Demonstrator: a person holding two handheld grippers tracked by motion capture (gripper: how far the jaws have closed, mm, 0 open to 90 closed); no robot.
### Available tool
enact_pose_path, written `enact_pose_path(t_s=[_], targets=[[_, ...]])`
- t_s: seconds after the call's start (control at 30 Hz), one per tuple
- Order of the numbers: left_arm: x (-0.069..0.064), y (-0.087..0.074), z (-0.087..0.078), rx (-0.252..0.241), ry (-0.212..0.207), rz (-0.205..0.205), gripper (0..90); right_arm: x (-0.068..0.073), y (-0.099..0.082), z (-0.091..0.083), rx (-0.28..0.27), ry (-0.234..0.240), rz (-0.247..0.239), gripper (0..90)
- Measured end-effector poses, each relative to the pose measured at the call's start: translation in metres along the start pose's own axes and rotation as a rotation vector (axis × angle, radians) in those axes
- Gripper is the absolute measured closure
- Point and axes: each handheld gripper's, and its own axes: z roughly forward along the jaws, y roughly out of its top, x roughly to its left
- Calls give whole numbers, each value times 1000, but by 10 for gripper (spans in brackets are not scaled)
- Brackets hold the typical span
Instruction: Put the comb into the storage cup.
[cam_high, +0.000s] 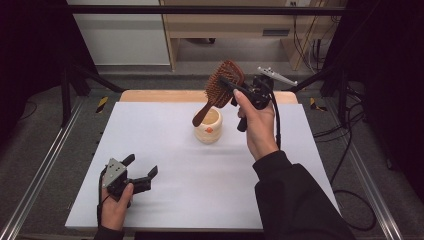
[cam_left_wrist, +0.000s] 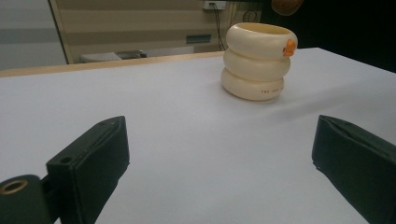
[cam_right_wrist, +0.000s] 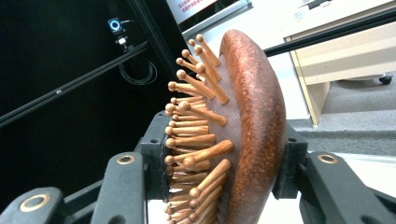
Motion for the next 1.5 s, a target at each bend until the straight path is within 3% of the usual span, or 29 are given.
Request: enact_pose_path(t_s=[0.63, 0.9, 1.5], targets=[[0, 0, 0, -2, -3, -2, 41, -8, 19, 5, -60, -20, 29, 512], [1, 0, 0, -5, -2, -5, 41, -6, 29, 11, -54, -45, -9, 512], [1, 0, 0, -3, -3, -4, 41, -13, 28, 16, -38, -89, -41, 511]])
